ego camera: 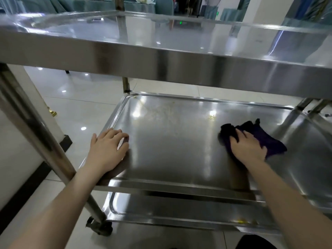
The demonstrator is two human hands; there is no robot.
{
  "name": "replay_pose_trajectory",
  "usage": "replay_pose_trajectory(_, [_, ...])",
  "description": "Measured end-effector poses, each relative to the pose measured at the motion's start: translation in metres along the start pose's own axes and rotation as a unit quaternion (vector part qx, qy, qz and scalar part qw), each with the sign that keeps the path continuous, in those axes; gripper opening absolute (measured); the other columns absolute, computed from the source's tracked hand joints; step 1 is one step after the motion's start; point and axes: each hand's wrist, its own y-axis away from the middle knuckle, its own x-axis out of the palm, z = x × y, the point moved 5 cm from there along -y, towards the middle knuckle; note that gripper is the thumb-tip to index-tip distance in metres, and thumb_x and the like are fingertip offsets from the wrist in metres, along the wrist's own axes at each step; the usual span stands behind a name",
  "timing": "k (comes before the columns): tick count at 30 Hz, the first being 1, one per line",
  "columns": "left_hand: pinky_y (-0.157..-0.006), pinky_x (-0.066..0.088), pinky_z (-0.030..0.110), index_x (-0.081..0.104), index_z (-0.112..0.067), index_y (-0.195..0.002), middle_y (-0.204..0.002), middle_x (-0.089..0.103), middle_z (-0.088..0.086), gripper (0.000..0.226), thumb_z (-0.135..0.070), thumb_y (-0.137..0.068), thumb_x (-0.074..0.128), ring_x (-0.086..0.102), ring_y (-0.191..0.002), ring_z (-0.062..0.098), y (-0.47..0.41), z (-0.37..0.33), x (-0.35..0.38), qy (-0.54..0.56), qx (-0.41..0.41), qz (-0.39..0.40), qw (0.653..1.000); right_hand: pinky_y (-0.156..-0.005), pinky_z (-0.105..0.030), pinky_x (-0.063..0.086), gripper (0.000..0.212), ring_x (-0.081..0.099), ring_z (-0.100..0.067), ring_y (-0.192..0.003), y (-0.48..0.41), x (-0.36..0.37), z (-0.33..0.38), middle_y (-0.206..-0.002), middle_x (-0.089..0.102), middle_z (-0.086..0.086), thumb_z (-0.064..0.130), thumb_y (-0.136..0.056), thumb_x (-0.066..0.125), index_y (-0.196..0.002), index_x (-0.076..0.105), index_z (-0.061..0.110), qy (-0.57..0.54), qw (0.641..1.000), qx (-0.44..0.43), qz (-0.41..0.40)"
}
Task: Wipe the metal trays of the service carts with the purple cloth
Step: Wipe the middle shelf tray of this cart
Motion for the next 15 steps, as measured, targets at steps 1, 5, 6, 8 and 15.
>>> replay_pose_trajectory(1, [-0.111, 0.022, 0.049, 0.059, -0.033, -0.123, -0.138, 0.050, -0.008, 0.037, -0.043, -0.093, 0.041, 0.034, -0.135, 0.019, -0.001, 0.001, 0.000, 0.012, -0.001, -0.005, 1.000, -0.114, -0.058, 0.017, 0.053, 0.025, -0.026, -0.143, 0.001, 0.008, 0.021, -0.158, 0.024, 0.003, 0.051, -0.099, 0.029, -0.149, 0.027, 0.036, 0.010, 1.000, -0.015, 0.003])
replay_pose_trajectory(5, [-0.107, 0.027, 0.043, 0.064, -0.032, -0.118, -0.132, 0.054, -0.009, 0.048, -0.047, -0.085, 0.032, 0.038, -0.131, 0.018, -0.002, 0.003, -0.003, 0.044, 0.013, -0.019, 0.999, -0.114, -0.059, 0.011, 0.050, 0.020, -0.022, -0.145, 0.023, 0.058, 0.164, -0.158, 0.023, 0.005, 0.050, -0.099, 0.028, -0.147, 0.028, 0.037, 0.018, 0.987, -0.154, 0.034])
replay_pose_trajectory(6, [-0.107, 0.028, 0.042, 0.065, -0.030, -0.117, -0.132, 0.054, -0.007, 0.048, -0.046, -0.086, 0.032, 0.038, -0.131, 0.018, -0.001, 0.003, -0.003, 0.053, 0.015, -0.023, 0.998, -0.114, -0.059, 0.009, 0.050, 0.018, -0.021, -0.145, 0.036, 0.074, 0.206, -0.159, 0.022, 0.005, 0.049, -0.099, 0.028, -0.147, 0.029, 0.036, 0.019, 0.978, -0.202, 0.054])
replay_pose_trajectory(8, [-0.108, 0.029, 0.039, 0.068, -0.022, -0.115, -0.132, 0.056, 0.001, 0.047, -0.042, -0.087, 0.035, 0.041, -0.129, 0.022, -0.002, 0.005, -0.006, 0.086, 0.013, -0.048, 0.995, -0.115, -0.059, 0.005, 0.051, 0.013, -0.022, -0.147, 0.063, 0.098, 0.278, -0.160, 0.019, 0.004, 0.049, -0.099, 0.028, -0.148, 0.028, 0.035, 0.019, 0.956, -0.277, 0.098])
replay_pose_trajectory(15, [-0.108, 0.029, 0.034, 0.056, -0.013, -0.128, -0.133, 0.051, 0.007, 0.035, -0.023, -0.095, 0.051, 0.038, -0.128, 0.022, -0.001, 0.014, -0.007, 0.150, -0.025, -0.110, 0.982, -0.116, -0.047, 0.017, 0.046, 0.031, -0.019, -0.140, 0.054, 0.083, 0.236, -0.153, 0.033, 0.007, 0.051, -0.096, 0.033, -0.141, 0.037, 0.041, -0.004, 0.961, -0.271, 0.048])
